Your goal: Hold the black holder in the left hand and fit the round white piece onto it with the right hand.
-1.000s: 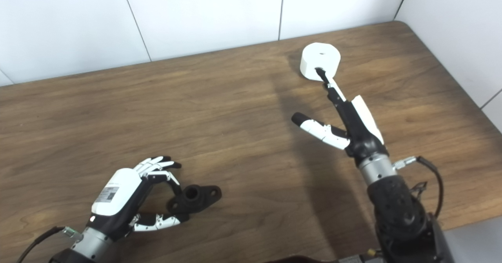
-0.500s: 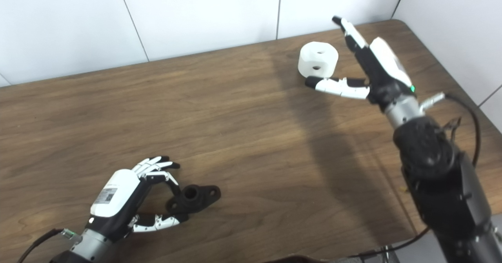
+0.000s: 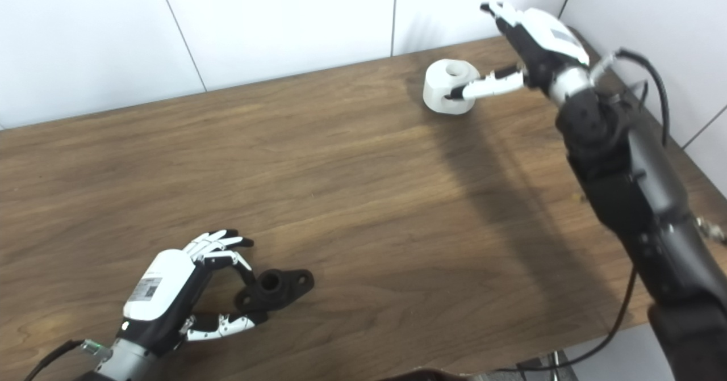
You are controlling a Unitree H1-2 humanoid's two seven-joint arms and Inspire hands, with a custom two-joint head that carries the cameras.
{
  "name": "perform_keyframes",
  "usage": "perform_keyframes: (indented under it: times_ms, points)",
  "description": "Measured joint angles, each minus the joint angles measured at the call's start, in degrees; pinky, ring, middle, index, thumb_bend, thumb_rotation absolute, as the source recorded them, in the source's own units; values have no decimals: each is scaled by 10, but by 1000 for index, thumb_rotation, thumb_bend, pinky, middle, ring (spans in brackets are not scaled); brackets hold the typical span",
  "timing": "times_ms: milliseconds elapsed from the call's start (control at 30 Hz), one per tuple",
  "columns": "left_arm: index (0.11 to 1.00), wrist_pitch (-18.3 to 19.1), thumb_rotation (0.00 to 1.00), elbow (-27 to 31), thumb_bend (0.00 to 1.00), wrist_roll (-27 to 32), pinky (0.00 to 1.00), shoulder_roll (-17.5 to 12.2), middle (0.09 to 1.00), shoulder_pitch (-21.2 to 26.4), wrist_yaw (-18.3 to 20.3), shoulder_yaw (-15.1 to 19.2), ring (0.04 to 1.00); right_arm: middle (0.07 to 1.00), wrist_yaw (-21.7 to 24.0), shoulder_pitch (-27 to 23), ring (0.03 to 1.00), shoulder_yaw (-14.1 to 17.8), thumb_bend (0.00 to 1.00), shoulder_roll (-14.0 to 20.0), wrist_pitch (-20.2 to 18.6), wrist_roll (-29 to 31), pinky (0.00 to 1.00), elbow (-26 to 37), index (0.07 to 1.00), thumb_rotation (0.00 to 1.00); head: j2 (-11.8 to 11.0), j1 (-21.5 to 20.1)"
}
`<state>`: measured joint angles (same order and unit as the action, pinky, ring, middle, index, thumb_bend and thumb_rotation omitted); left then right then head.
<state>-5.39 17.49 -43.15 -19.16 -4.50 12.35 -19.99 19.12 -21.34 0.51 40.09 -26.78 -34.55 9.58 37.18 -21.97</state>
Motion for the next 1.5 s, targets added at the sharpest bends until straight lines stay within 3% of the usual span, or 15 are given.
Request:
perform_keyframes:
  times_ms: [200,433,600,1133,1500]
  points:
    - [487,0,49,1,516,3,885,-3,815,-1,-2,1,892,1000,47,-52,1000,-43,907,2,-1,-58,952,-59,936,430,1,-8]
    - [487,1,49,6,516,4,886,-6,814,-2,0,2,891,993,66,-108,1000,-91,921,1,-1,-75,924,-141,874,369,1,-4]
    - [487,1,49,7,517,4,882,-7,812,-2,1,2,891,991,80,-140,1000,-107,923,-5,-1,-82,937,-190,857,370,3,-3]
    - [487,4,50,13,516,3,888,-7,814,-3,10,5,892,968,80,-183,1000,-156,921,-23,3,-83,951,-280,816,358,8,11]
    - [487,3,50,14,516,4,878,-7,812,-4,12,7,891,944,80,-185,1000,-177,902,-22,6,-84,939,-282,760,352,12,10]
